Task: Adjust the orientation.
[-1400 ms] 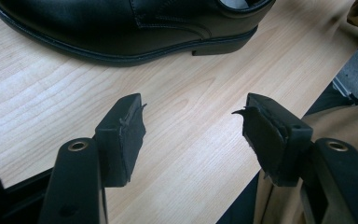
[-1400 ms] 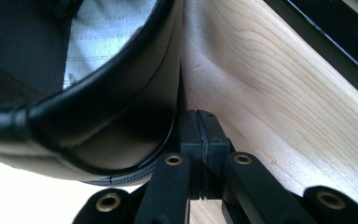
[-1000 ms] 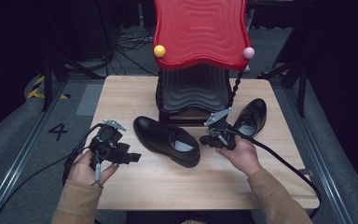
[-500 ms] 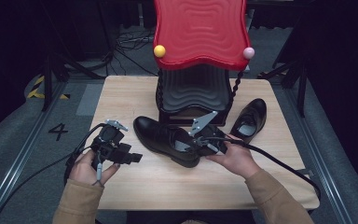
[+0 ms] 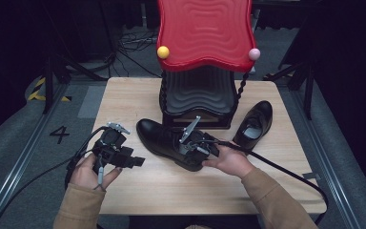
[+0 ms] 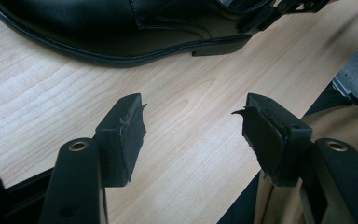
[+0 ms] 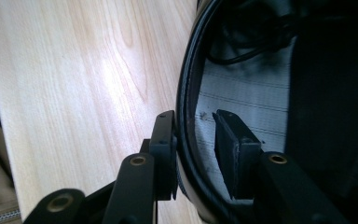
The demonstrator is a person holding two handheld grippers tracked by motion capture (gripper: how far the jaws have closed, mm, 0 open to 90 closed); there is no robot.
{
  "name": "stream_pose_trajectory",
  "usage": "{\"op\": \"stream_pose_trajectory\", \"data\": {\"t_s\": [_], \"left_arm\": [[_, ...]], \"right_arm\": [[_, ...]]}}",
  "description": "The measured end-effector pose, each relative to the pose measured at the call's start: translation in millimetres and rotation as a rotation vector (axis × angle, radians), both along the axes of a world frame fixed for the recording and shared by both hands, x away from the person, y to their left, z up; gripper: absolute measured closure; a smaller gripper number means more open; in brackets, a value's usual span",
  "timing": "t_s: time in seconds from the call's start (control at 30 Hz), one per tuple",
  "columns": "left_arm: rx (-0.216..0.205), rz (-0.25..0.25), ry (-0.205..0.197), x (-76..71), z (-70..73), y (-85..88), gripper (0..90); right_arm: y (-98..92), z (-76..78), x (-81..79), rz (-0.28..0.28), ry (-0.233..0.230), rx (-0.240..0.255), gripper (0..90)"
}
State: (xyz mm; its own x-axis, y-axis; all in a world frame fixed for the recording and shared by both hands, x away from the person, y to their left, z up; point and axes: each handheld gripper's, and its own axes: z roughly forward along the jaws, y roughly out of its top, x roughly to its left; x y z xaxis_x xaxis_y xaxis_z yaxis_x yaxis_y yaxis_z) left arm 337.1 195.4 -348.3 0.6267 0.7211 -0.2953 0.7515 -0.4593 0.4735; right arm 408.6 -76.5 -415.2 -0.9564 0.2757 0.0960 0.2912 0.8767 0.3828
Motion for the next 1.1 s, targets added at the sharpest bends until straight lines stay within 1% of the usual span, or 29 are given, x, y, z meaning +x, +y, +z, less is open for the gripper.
{"op": "stream_pose_trajectory", "data": {"t_s": [0.07, 0.17, 0.27, 0.3, 0.4, 0.47, 0.53, 0.6, 0.73, 0.77, 0.8, 0.83, 0.87, 0.93, 1.0, 1.03, 1.1], "left_arm": [[0.0, 0.0, -0.001, 0.0, -0.1, 0.1, 39.1], [-0.002, 0.004, -0.001, 0.1, -0.4, 0.8, 39.1], [-0.001, 0.003, -0.001, 0.1, -0.6, 1.2, 39.1], [-0.001, 0.001, -0.003, 0.4, -0.8, 1.8, 39.1], [-0.005, 0.005, 0.002, 0.5, -0.9, 2.0, 39.2], [-0.001, 0.004, 0.001, 1.0, -0.8, 1.9, 39.2], [-0.002, 0.004, 0.0, 1.5, -0.8, 1.3, 39.2], [-0.001, -0.002, -0.002, 2.3, -0.7, 1.0, 39.2], [-0.003, -0.004, 0.002, 4.4, -1.1, -1.1, 39.2], [-0.003, -0.004, 0.002, 4.4, -1.1, -1.1, 39.2], [0.002, -0.008, -0.002, 5.3, -0.9, -1.9, 39.2], [-0.001, -0.008, 0.003, 5.4, -0.6, -2.9, 39.2], [0.001, -0.013, -0.002, 6.1, -0.4, -3.6, 39.2], [0.001, -0.016, 0.0, 7.2, 0.6, -5.7, 39.2], [0.0, -0.025, -0.001, 8.9, 1.0, -7.5, 39.2], [0.0, -0.028, -0.002, 9.8, 1.1, -8.6, 39.1], [-0.001, -0.03, 0.001, 11.1, 1.3, -11.1, 39.1]], "right_arm": [[3.3, -1.9, 1.1, 0.009, 0.012, -0.006, 73.9], [7.8, -1.2, -0.4, 0.049, 0.016, -0.008, 83.2], [8.6, -1.2, -1.1, 0.06, 0.016, -0.006, 83.7], [7.8, -1.3, -1.4, 0.064, 0.011, 0.003, 84.0], [7.5, -0.4, -3.6, 0.058, 0.006, 0.007, 84.2], [8.6, 1.5, -6.5, 0.062, 0.001, 0.02, 84.2], [9.2, 4.7, -9.1, 0.061, 0.01, 0.045, 84.1], [7.8, 8.2, -11.7, 0.061, 0.015, 0.059, 84.0], [3.6, 16.4, -24.8, 0.063, 0.006, 0.056, 83.9], [1.0, 20.2, -30.6, 0.067, 0.004, 0.067, 83.8], [1.0, 20.2, -30.6, 0.067, 0.004, 0.067, 83.8], [-1.5, 23.4, -35.2, 0.075, 0.001, 0.082, 83.8], [-3.6, 26.1, -40.0, 0.074, -0.004, 0.087, 83.8], [-8.7, 31.4, -50.8, 0.082, -0.021, 0.098, 83.8], [-14.4, 35.6, -58.4, 0.084, -0.027, 0.108, 83.7], [-17.4, 37.5, -62.6, 0.071, -0.022, 0.107, 83.7], [-22.7, 40.2, -68.2, 0.065, -0.03, 0.1, 83.6]]}}
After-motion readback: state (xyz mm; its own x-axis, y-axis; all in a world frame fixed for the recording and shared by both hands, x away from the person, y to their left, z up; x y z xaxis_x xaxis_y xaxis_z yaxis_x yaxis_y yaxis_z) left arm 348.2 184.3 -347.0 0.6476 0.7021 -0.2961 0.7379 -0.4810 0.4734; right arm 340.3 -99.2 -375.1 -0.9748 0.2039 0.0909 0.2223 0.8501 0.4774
